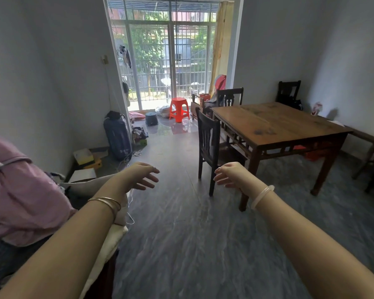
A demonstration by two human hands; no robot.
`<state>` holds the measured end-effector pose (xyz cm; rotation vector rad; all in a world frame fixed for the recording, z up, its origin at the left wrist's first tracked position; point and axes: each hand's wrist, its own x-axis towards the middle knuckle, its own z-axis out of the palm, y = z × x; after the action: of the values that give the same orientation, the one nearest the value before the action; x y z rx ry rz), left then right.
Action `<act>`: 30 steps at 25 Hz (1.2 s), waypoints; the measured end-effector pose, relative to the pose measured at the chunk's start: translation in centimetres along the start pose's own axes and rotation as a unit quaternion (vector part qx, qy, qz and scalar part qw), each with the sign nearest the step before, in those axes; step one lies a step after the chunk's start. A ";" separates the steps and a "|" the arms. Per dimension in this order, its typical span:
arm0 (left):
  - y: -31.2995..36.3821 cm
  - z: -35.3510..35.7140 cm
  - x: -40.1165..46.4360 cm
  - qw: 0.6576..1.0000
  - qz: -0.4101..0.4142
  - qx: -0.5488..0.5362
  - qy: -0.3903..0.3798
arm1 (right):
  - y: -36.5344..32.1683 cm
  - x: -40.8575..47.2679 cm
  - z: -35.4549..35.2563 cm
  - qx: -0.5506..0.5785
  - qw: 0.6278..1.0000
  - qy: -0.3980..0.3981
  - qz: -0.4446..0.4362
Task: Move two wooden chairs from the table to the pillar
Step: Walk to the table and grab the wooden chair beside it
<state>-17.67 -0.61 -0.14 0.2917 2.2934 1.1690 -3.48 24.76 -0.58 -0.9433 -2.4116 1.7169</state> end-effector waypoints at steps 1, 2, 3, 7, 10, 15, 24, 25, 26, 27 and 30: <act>0.0 -0.8 1.3 1.000 -0.001 -0.001 -0.003 | -0.7 1.3 0.7 0.001 1.000 -0.002 -0.002; 0.0 -1.7 2.7 1.000 -0.001 0.000 -0.004 | -1.3 2.6 1.4 0.002 1.000 -0.003 -0.003; 0.1 -2.5 3.8 1.000 -0.002 0.001 -0.003 | -1.8 3.7 1.9 0.007 1.000 -0.003 0.001; -0.2 -5.1 8.7 1.000 -0.008 -0.005 -0.001 | -3.5 8.6 3.7 0.006 1.000 -0.006 0.004; 0.0 -6.3 12.4 1.000 -0.011 -0.013 -0.004 | -4.8 12.6 4.2 0.002 1.000 -0.005 0.003; 1.5 -8.1 20.9 1.000 -0.020 -0.013 0.001 | -7.2 22.0 4.7 0.003 1.000 -0.014 -0.003; 8.9 -11.0 35.0 0.999 -0.007 -0.047 0.026 | -13.0 37.9 3.1 0.008 0.999 -0.029 -0.012; 9.4 -11.2 36.3 0.998 -0.008 -0.049 0.027 | -13.5 39.5 3.0 0.008 0.999 -0.029 -0.011; 9.7 -11.5 37.7 0.999 -0.011 -0.047 0.025 | -13.8 41.1 3.1 0.007 0.999 -0.031 -0.008; 10.0 -11.7 39.3 0.999 -0.015 -0.047 0.022 | -14.1 42.8 3.2 0.009 0.999 -0.035 -0.005; 10.9 -12.8 43.9 0.999 -0.019 -0.042 0.013 | -14.9 47.1 3.6 0.018 0.999 -0.045 -0.001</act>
<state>-61.69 15.68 -1.56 0.2018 2.2547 1.2533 -49.91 41.71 -3.59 -0.8784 -2.4244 1.8344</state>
